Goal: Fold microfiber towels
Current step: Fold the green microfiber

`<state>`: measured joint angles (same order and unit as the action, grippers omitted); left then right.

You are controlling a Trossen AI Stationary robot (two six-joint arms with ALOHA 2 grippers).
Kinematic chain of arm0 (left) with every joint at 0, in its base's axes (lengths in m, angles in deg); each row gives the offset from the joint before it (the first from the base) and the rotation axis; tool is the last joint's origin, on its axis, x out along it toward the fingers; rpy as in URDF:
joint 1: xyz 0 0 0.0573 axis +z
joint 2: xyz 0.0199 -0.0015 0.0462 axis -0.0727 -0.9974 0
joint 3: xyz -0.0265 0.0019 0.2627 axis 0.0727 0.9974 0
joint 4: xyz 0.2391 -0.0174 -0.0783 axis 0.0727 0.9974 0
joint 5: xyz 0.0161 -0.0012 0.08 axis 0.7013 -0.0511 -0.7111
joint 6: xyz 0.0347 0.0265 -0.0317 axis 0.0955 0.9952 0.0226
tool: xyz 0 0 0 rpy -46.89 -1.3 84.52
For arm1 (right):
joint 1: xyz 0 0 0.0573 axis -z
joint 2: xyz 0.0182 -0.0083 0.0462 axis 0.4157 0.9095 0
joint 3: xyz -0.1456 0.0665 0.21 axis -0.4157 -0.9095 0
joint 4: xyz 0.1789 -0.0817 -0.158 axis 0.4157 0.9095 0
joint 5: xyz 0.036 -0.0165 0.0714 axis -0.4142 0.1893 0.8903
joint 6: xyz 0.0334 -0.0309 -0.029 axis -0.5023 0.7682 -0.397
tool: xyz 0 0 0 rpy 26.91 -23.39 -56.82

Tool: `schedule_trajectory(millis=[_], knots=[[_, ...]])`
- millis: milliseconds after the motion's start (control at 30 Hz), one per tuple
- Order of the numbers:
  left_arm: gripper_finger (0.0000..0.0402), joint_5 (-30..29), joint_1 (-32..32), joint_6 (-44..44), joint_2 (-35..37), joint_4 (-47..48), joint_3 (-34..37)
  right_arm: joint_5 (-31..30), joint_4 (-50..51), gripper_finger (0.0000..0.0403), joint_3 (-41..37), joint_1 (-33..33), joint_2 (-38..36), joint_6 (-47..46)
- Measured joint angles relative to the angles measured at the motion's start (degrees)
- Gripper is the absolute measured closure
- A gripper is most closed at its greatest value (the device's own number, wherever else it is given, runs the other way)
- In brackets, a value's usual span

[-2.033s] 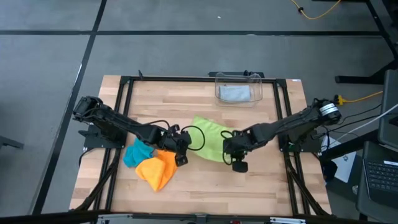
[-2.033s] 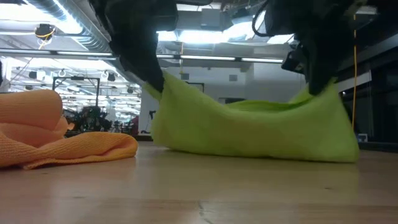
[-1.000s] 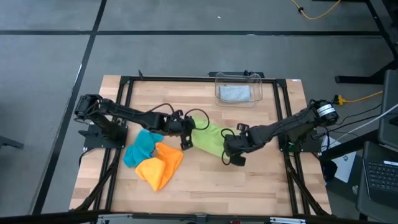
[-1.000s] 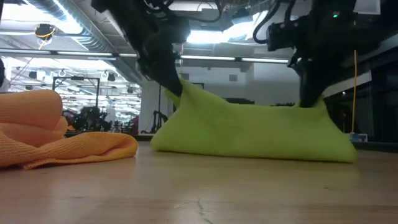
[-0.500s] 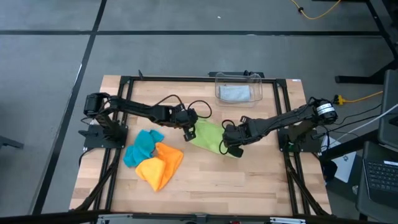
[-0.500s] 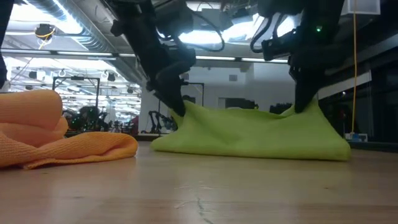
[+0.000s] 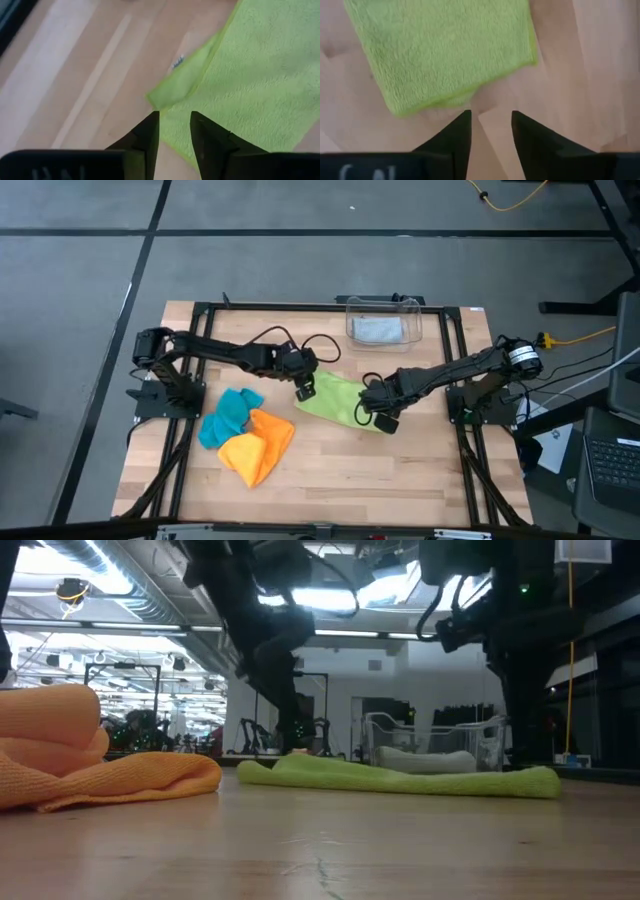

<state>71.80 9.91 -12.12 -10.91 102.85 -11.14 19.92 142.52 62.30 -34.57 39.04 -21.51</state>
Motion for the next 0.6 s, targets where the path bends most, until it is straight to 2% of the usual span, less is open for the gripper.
schedule_trajectory(millis=[300, 467, 600], knots=[[0.0298, -0.2, -0.2, 0.0, 0.4, 4.0, -2.0, -0.3, 0.8, 0.0257, 0.0, -1.6, 0.0, 0.5], [0.0300, -0.2, -0.2, -0.1, 0.4, 5.0, -2.0, -7.1, -3.5, 0.0257, 0.0, -2.1, 0.0, 1.5], [0.0299, -0.2, -0.2, 0.0, 0.4, 5.0, -2.0, -7.5, -7.3, 0.0257, 0.0, -2.0, 0.0, -0.3]])
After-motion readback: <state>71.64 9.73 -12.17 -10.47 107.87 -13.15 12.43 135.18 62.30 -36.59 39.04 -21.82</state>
